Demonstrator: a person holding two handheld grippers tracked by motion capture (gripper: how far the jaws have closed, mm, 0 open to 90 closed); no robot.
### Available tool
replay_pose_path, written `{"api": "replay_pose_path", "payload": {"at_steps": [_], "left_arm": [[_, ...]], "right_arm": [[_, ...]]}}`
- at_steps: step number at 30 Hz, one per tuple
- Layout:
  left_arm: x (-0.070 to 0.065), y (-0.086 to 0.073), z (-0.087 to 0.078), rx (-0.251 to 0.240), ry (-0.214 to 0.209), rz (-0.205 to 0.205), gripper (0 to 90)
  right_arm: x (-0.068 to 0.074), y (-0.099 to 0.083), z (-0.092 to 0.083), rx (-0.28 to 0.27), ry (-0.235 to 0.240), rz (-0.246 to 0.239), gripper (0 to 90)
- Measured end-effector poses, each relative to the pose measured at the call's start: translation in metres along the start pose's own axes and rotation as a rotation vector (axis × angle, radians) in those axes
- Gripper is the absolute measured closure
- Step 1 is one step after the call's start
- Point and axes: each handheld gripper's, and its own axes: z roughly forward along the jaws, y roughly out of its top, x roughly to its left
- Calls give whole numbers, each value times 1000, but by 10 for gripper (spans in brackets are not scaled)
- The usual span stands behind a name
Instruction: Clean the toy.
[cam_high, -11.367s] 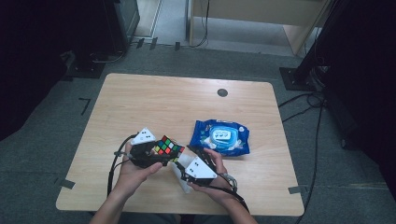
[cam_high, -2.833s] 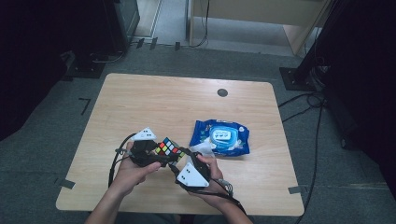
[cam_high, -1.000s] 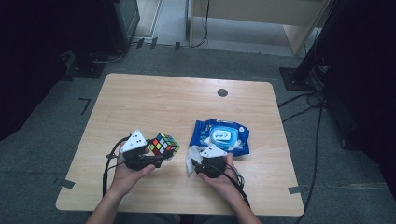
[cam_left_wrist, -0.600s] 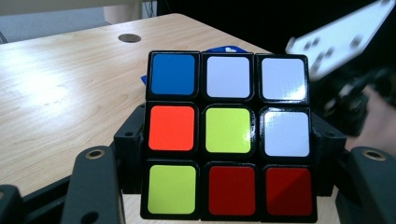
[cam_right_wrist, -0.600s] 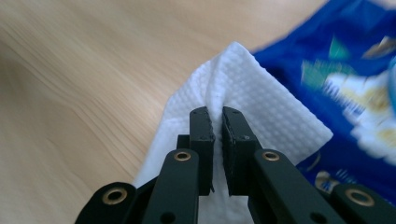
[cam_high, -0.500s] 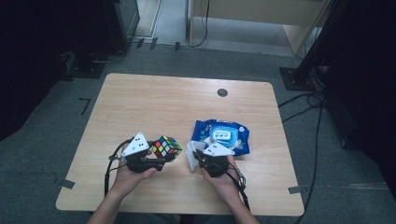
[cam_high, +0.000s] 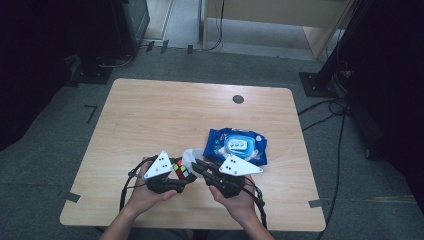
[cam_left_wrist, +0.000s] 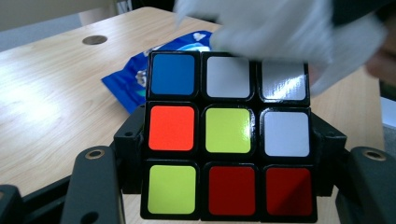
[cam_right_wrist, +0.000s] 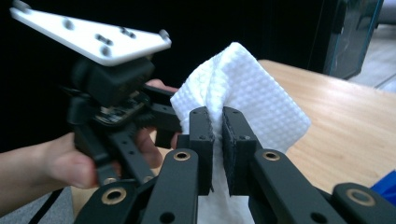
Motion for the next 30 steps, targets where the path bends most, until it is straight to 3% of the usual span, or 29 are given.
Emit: {"api": "replay_pose_path", "payload": {"at_steps": [3, 10, 14, 17, 19, 22, 26, 30], "left_arm": [[-2, 0, 0, -2, 7, 19, 339], [-3, 3, -6, -44, 17, 25, 340], [0, 4, -10, -67, 14, 11, 340], [3, 6, -15, -102, -7, -12, 340], [3, 6, -15, -95, 8, -1, 340], [5, 3, -13, -65, 32, 11, 340], [4, 1, -8, -44, 43, 18, 340], [0, 2, -7, -46, 35, 28, 340]], "right_arm": [[-6, -4, 2, -5, 4, 48, 843], [-16, -13, 4, -11, -49, 87, 842], [-27, -23, 8, 39, -102, 103, 842], [-38, -34, 14, 123, -150, 117, 840], [-43, -37, 13, 122, -161, 154, 841], [-39, -26, 5, 66, -145, 140, 840], [-20, -4, -6, -31, -79, 97, 840], [-2, 2, -5, -44, -24, 62, 839]]}}
